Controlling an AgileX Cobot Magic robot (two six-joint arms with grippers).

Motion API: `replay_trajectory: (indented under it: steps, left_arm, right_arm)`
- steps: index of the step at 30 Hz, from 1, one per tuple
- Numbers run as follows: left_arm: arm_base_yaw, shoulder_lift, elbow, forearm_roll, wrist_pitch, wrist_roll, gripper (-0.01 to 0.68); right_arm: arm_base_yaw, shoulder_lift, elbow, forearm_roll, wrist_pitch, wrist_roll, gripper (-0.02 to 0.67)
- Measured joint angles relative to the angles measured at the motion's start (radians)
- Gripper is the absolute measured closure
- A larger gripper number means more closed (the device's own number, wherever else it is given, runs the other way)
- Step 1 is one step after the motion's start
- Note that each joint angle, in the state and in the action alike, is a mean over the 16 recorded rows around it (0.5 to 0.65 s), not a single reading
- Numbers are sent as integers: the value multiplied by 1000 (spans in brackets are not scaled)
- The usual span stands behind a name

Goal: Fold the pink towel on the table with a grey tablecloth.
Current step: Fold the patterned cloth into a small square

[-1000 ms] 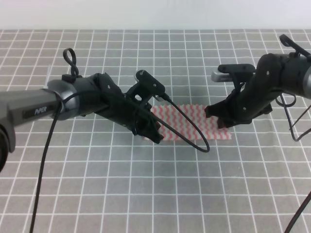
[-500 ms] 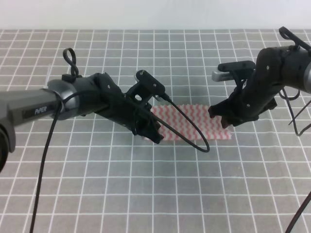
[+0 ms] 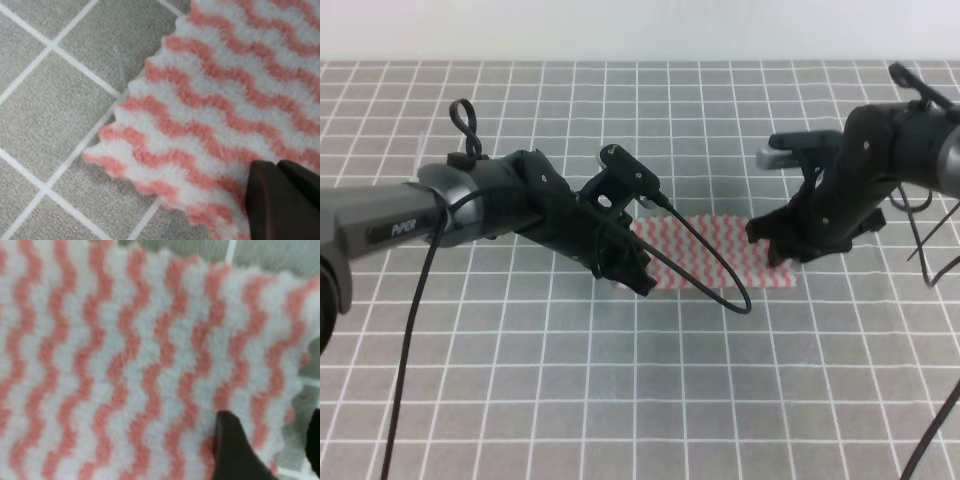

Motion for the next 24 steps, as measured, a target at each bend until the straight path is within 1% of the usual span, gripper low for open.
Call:
replay_trajectory:
  steps: [24]
  left_arm:
    - [0, -1, -1, -1, -2, 3, 673]
  right_arm:
    - [0, 8, -3, 19, -24, -19, 647]
